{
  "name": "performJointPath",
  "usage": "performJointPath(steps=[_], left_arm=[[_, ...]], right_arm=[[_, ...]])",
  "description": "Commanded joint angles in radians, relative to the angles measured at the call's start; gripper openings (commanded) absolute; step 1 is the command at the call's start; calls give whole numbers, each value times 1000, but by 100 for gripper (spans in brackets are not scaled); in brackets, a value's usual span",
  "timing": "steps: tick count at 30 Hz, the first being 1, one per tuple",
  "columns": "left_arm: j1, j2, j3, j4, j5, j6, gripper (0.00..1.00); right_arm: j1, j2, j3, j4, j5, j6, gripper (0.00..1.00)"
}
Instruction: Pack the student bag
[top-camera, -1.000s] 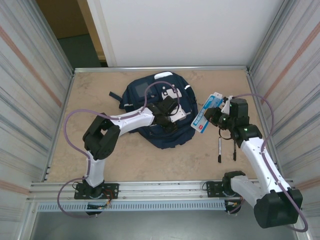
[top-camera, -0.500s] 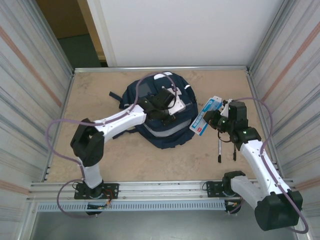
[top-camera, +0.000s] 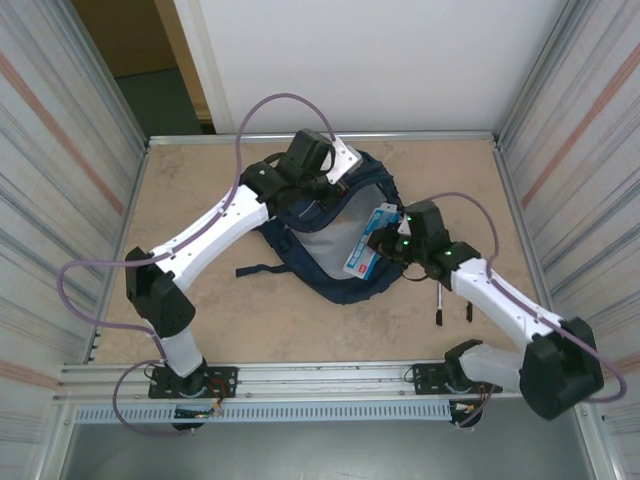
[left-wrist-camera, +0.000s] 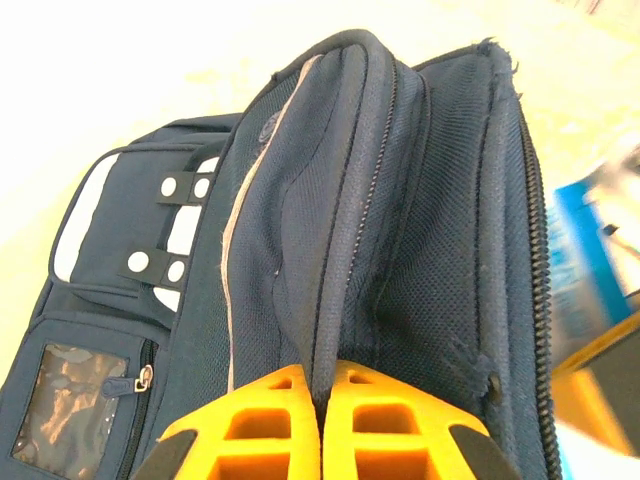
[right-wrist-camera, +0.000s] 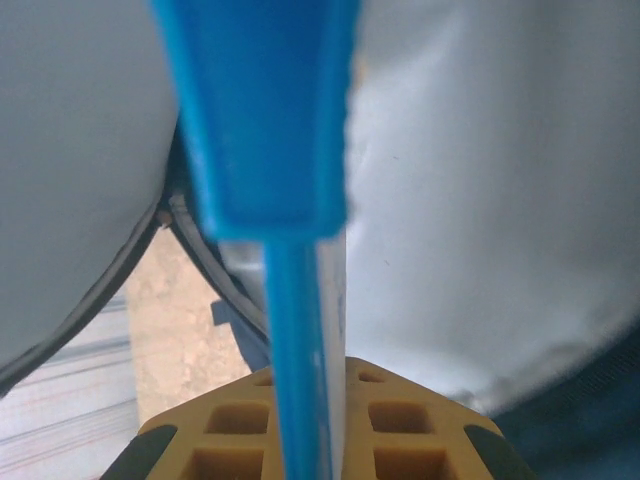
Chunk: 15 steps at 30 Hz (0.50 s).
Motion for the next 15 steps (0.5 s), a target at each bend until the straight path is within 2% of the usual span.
performJointPath(steps=[1, 9, 15], left_arm=[[0, 4, 89, 93, 117, -44, 0], [23, 42, 178, 74, 165, -159, 0], [44, 26, 143, 123, 280, -191, 0]], right_arm=[[29, 106, 91, 81, 103, 71, 0], [21, 367, 116, 375, 69, 317, 0], [6, 474, 195, 402, 78, 341, 10]])
